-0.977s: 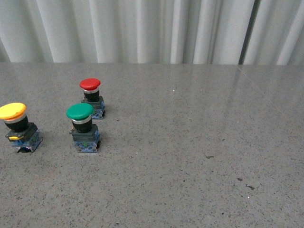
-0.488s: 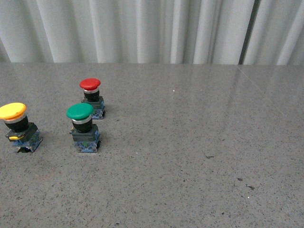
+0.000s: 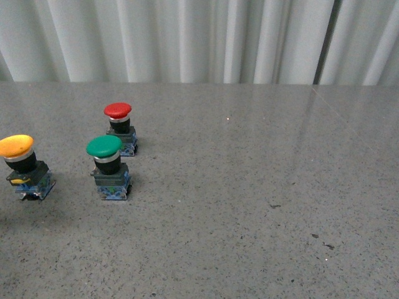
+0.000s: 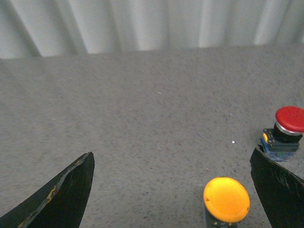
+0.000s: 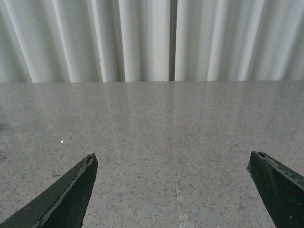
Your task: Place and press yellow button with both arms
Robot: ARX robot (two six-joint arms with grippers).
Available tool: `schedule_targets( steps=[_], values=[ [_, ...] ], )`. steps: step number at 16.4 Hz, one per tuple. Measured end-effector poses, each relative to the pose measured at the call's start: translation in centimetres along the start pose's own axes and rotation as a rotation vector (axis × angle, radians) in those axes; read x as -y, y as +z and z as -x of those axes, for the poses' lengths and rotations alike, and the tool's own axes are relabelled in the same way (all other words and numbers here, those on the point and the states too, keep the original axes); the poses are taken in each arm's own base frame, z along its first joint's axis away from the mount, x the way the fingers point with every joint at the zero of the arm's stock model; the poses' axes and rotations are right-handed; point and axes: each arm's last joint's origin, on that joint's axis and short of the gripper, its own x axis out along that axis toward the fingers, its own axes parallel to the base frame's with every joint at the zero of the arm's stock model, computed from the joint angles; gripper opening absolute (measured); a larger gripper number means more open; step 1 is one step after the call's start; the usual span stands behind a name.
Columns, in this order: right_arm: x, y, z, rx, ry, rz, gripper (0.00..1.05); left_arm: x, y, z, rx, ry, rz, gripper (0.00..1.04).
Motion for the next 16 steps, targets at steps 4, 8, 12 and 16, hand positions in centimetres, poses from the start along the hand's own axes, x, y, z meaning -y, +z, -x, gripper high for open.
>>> schedule_targets(
  steps=[4, 8, 12, 16],
  values=[
    [0.0, 0.0, 0.0, 0.0, 0.0, 0.0, 0.98, 2.8, -0.5, -4.8, -0.141, -0.143, -0.058, 0.98],
    [0.0, 0.0, 0.0, 0.0, 0.0, 0.0, 0.98, 3.0, -2.9, -5.6, -0.223, -0.146, -0.043, 0.98],
    [0.0, 0.0, 0.0, 0.0, 0.0, 0.0, 0.98, 2.6, -4.6, -5.7, -0.249, -0.135, -0.02, 0.98],
    [0.0, 0.0, 0.0, 0.0, 0.0, 0.0, 0.98, 2.0, -5.2, -5.7, -0.261, -0.116, -0.017, 0.68]
  ],
)
